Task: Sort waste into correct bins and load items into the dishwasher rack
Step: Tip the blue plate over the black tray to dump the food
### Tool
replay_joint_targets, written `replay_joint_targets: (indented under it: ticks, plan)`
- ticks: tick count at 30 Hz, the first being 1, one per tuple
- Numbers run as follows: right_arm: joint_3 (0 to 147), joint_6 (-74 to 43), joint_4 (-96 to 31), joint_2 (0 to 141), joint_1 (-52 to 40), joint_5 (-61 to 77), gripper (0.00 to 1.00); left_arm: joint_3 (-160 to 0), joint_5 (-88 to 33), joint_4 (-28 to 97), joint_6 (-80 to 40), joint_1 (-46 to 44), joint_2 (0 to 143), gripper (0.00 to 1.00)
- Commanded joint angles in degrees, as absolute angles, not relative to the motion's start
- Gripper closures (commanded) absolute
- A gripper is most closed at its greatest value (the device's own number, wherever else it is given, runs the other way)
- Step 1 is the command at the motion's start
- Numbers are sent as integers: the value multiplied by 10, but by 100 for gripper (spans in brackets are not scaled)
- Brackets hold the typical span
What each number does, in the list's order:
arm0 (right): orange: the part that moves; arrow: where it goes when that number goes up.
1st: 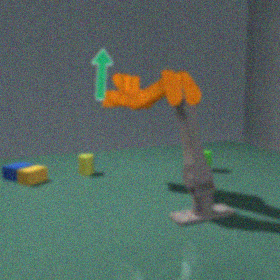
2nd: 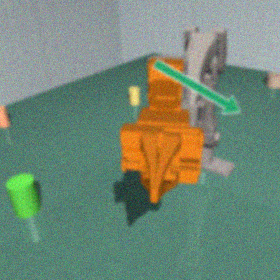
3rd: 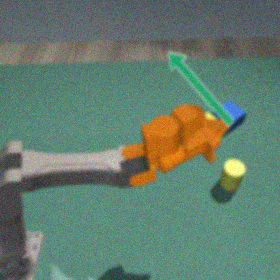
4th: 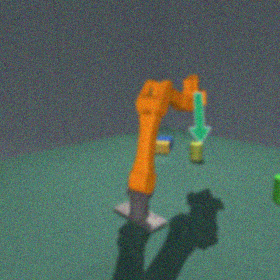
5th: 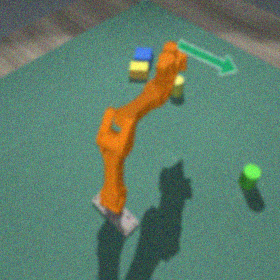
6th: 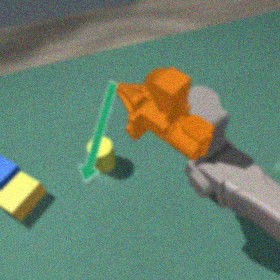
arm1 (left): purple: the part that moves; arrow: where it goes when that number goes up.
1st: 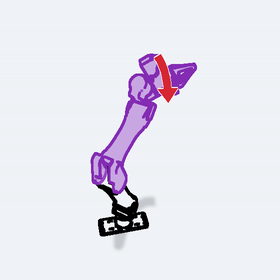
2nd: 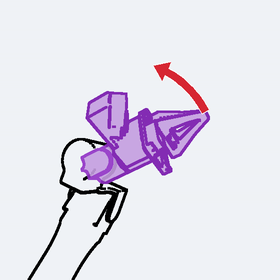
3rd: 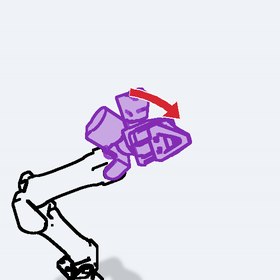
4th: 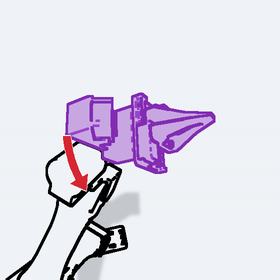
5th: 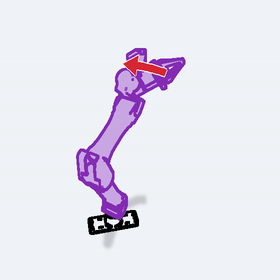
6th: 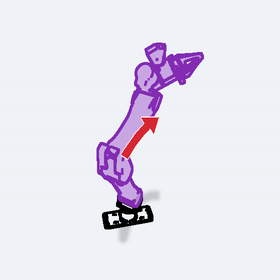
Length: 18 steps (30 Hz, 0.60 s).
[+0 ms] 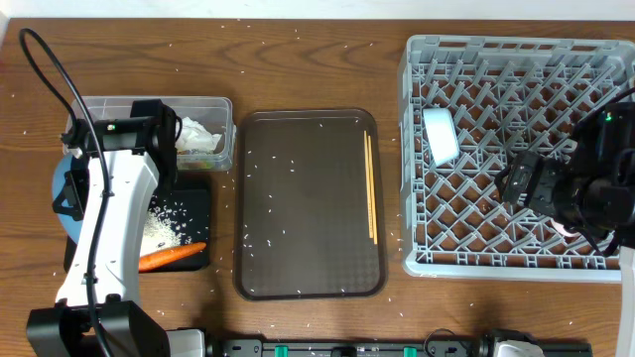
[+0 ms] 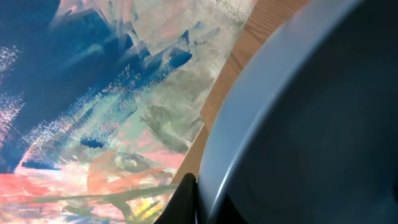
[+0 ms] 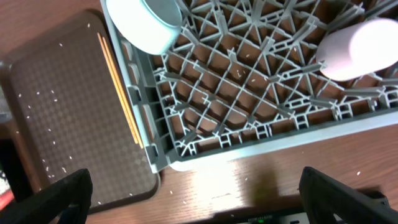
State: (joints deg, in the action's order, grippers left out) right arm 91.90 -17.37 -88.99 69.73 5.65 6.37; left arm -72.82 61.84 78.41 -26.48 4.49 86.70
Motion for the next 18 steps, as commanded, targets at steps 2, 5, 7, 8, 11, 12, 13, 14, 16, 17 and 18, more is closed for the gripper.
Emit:
replay_joint_targets:
  ticks: [2, 5, 7, 8, 11, 12, 13, 14, 16, 17, 18]
  plan:
    - [920, -167, -893, 698, 59, 60, 1, -733, 609, 762, -264, 15, 860, 94]
    - [920, -166, -894, 698, 59, 60, 1, -710, 694, 725, -194, 10, 869, 94]
    - [920, -161, -903, 698, 59, 60, 1, -704, 690, 721, -170, 21, 879, 94]
    - [920, -159, -907, 698, 59, 60, 1, -704, 676, 721, -170, 22, 882, 94]
    - [920, -158, -907, 698, 59, 60, 1, -704, 665, 722, -185, 20, 883, 94]
    - [920, -158, -906, 698, 59, 60, 1, -704, 665, 722, -185, 20, 883, 94]
    - [920, -158, -907, 698, 59, 60, 1, -704, 665, 724, -185, 21, 883, 94]
    - [920, -158, -907, 698, 59, 60, 1, -704, 665, 724, -185, 23, 883, 94]
    - [920, -158, -909, 698, 59, 60, 1, -704, 667, 723, -185, 25, 882, 94]
    - [920, -158, -910, 698, 59, 60, 1, -704, 667, 723, -190, 25, 882, 94]
    - [920, -158, -911, 698, 59, 60, 1, -705, 666, 723, -201, 25, 880, 94]
